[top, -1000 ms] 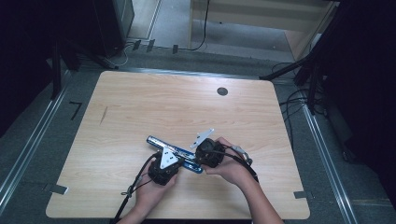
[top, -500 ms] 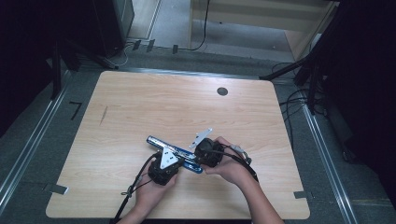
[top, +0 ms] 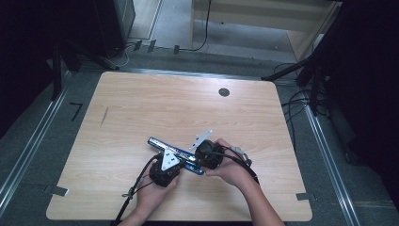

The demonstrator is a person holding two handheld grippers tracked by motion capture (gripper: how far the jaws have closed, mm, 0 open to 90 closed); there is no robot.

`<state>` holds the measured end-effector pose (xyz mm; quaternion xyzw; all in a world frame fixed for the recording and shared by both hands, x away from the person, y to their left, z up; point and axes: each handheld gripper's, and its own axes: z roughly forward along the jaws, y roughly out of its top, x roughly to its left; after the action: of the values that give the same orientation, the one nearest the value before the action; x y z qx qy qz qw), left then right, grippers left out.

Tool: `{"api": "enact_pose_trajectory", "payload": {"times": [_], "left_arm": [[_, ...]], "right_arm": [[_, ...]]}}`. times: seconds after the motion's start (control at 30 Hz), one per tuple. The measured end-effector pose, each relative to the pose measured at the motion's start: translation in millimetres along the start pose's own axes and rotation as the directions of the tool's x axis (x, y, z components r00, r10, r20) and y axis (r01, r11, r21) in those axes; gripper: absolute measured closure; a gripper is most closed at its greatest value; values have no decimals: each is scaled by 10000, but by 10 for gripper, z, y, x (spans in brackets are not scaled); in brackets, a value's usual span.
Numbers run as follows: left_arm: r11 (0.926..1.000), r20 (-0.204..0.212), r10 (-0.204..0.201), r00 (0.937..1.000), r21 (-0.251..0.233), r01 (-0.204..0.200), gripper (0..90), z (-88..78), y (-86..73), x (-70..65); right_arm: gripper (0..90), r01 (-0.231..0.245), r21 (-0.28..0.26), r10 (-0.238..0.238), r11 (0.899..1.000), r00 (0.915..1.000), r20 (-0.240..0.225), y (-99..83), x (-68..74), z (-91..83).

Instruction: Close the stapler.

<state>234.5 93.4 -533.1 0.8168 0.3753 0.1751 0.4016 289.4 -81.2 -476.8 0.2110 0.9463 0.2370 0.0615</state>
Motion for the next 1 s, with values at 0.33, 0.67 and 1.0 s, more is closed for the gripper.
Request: {"api": "enact_pose_trajectory", "payload": {"times": [0.33,0.67,1.0], "left_arm": [[10000,-29,16,10000,14,-16,900,-1,1,-1],[10000,-28,-10,10000,-7,10,900,1,0,-3],[10000,-36,-7,10000,-14,7,900,1,0,-4]], "right_arm": [[800,-107,26,107,9999,9999,99,-1,-24,-50],[800,-72,55,71,10000,9999,70,-3,-32,-28],[800,-79,-112,81,9999,9999,116,-7,-17,-12]]}}
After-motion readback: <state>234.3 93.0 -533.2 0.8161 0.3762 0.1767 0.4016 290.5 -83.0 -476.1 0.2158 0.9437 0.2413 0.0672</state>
